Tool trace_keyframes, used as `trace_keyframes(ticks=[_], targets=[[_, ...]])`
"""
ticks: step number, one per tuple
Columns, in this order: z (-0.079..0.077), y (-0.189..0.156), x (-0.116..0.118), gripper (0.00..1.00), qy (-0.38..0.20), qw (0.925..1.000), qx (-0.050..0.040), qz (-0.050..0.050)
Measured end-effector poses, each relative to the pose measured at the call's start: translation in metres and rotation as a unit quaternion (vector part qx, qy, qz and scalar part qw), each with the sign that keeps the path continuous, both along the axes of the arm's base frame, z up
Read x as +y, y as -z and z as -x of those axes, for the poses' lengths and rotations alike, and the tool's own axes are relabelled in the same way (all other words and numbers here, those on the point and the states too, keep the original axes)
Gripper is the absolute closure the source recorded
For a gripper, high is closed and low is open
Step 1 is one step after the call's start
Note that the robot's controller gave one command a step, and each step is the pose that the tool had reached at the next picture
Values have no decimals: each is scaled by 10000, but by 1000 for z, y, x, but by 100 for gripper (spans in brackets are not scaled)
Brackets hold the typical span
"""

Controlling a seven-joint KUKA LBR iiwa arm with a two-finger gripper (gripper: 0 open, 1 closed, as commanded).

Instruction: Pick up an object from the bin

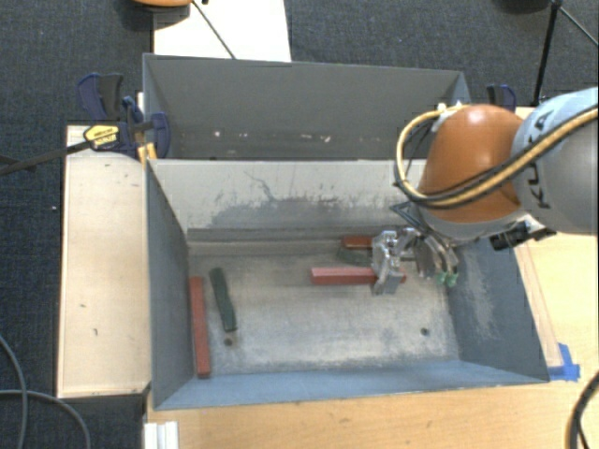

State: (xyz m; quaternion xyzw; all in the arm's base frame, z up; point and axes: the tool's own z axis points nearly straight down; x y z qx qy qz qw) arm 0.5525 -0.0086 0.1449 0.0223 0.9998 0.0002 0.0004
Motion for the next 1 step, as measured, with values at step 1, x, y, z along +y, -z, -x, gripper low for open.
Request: trace_keyframes(ticks=[1], targets=[[-1, -12, 0, 100, 7, 10000, -15, 0]])
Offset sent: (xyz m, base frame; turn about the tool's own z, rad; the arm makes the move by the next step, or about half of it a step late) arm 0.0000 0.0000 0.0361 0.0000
